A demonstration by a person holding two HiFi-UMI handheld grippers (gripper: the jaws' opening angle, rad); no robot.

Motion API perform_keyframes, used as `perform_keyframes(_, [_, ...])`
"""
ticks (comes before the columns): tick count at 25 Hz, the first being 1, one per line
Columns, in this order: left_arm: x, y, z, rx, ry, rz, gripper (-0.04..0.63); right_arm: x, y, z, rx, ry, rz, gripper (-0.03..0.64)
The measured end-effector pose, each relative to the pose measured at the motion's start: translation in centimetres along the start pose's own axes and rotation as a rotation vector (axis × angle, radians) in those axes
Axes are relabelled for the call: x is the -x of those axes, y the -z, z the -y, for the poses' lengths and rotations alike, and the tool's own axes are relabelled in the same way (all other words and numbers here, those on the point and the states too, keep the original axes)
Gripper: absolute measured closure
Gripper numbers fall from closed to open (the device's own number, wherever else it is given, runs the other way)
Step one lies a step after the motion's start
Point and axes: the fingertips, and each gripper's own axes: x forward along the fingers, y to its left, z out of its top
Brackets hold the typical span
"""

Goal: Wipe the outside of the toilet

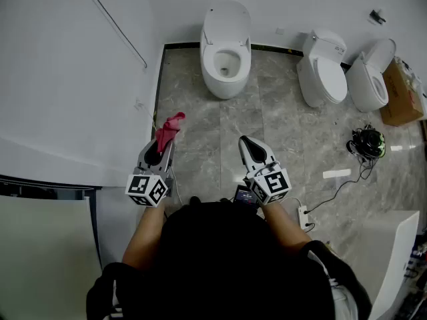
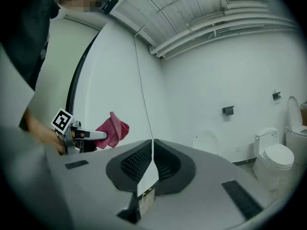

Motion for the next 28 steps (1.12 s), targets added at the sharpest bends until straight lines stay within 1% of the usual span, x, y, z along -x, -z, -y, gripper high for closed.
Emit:
perform_keyframes(2, [-0.5, -0.1, 0.6, -0.010, 0.001, -0.002, 0.454, 0.3, 0.2, 1.1, 0.010, -0.001, 0.003, 0.577])
perform_keyframes(4, [-0.9, -0.1, 1.0, -0.014, -0.004, -0.002, 0.453, 0.6, 0.3, 1.9, -0.006, -0.013, 0.020, 0.577])
perform_keyframes(7, [-0.7, 1.0, 1.4, 0.014, -0.023, -0.012, 0.453, 1.3, 0.9, 2.3, -0.047, -0.050, 0.040, 0.577])
perform_keyframes(9, [-0.4, 2.1, 1.6, 0.039, -0.026, -0.030, 0.453, 1.5, 1.8, 2.4, -0.048, -0.070, 0.019, 0.577])
perform_keyframes(11, [-0.4, 3.0, 2.1, 0.063, -0.003, -0.043, 0.453, 1.6, 2.5, 2.6, -0.057, -0.088, 0.003, 0.577])
perform_keyframes(13, [-0.5, 3.4, 2.6, 0.072, 0.018, -0.054, 0.453, 1.7, 2.9, 2.8, -0.068, -0.098, -0.008, 0.577])
perform_keyframes(15, [-0.8, 3.8, 2.3, 0.074, 0.018, -0.070, 0.453, 1.5, 3.1, 3.1, -0.085, -0.093, -0.029, 0.577])
perform_keyframes(19, [-3.4, 3.9, -0.2, 0.097, 0.031, -0.103, 0.453, -1.0, 3.8, 4.9, -0.100, -0.069, -0.073, 0.577])
perform_keyframes(23, [-8.1, 3.1, -3.0, 0.113, 0.061, -0.086, 0.453, -5.0, 3.8, 6.9, -0.074, -0.078, -0.107, 0.577])
perform_keyframes(25, [-10.8, 2.8, -4.8, 0.122, 0.068, -0.082, 0.453, -7.6, 3.7, 8.1, -0.070, -0.074, -0.128, 0.577])
perform_keyframes(28, [-14.8, 2.2, -8.6, 0.166, 0.072, -0.088, 0.453, -12.5, 3.0, 10.0, -0.099, -0.058, -0.152, 0.577])
